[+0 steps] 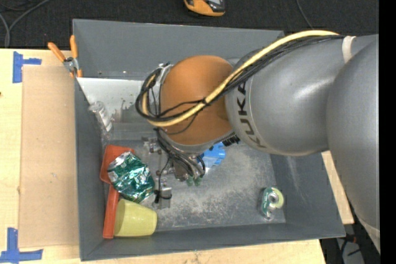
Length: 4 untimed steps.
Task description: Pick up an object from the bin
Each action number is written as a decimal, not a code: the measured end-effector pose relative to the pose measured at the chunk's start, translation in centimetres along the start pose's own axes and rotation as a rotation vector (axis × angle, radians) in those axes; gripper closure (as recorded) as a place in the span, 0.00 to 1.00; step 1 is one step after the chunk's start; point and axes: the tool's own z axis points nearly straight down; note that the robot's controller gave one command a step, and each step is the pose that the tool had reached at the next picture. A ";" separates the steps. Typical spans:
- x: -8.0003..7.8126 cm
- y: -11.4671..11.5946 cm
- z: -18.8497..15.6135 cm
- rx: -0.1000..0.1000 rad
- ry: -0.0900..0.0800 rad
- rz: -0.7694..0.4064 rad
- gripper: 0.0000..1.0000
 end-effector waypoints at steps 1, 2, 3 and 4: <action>1.1 2.8 5.4 -0.004 -0.006 0.129 0.00; -5.8 -1.0 2.8 -0.003 -0.017 -0.023 0.00; -1.9 2.6 9.5 0.003 -0.024 -0.116 0.00; -3.6 2.3 9.5 -0.005 -0.027 0.144 0.00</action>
Offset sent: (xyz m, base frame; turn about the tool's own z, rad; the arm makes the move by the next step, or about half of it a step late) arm 0.0573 -0.0015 -0.0290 -0.0246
